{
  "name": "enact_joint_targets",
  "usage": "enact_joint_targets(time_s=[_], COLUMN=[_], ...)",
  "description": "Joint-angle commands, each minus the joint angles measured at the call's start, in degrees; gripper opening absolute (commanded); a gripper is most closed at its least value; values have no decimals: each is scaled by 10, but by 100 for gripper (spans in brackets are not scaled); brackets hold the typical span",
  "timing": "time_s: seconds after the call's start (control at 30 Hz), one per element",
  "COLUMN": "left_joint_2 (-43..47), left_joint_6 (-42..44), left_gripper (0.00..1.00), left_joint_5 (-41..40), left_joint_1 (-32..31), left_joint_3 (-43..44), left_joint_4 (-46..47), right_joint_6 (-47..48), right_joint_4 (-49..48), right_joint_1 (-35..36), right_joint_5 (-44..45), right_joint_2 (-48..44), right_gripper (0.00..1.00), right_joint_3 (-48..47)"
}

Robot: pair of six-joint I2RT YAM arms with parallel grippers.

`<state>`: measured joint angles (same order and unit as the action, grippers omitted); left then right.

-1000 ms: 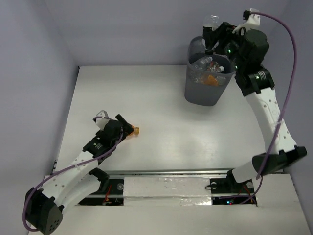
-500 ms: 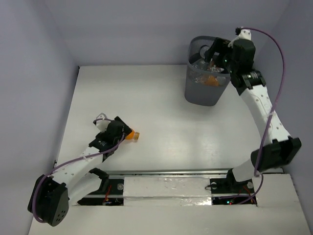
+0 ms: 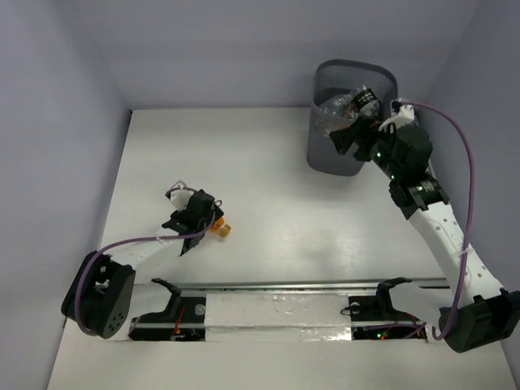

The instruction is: Put the plastic bottles in the bin

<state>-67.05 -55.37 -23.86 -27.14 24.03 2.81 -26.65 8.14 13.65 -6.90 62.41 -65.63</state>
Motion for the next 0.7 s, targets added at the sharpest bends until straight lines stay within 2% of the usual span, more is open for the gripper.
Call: enact_joint_targets(time_s=[0.0, 0.03, 0.17, 0.33, 0.4, 0.53, 0.67], left_joint_2=[-24, -28, -20, -22, -48, -111, -208], left_joint_6=[43, 52, 77, 111, 121, 144, 167], left_gripper=[60, 54, 45, 42, 42, 42, 42], left_joint_5=[17, 27, 73, 131, 136, 153, 180], left_joint_1=[2, 2, -4, -21, -34, -56, -75], left_joint_3=[60, 73, 148, 248, 314, 434, 583], left_joint_4=[65, 69, 93, 153, 162, 180, 208], right_joint_6=[-16, -14, -14, -9, -5, -20, -23], right_joint_4=[-30, -27, -11, 13, 22, 29, 35], right_joint_1=[9, 9, 9, 9, 9, 9, 9], right_joint_5=[-39, -37, -11, 51, 67, 43, 32], right_joint_2=[-38, -61, -140, -209, -223, -251, -268], right_gripper=[93, 93, 87, 83, 83, 82, 82], right_joint_3=[45, 52, 76, 105, 121, 192, 233])
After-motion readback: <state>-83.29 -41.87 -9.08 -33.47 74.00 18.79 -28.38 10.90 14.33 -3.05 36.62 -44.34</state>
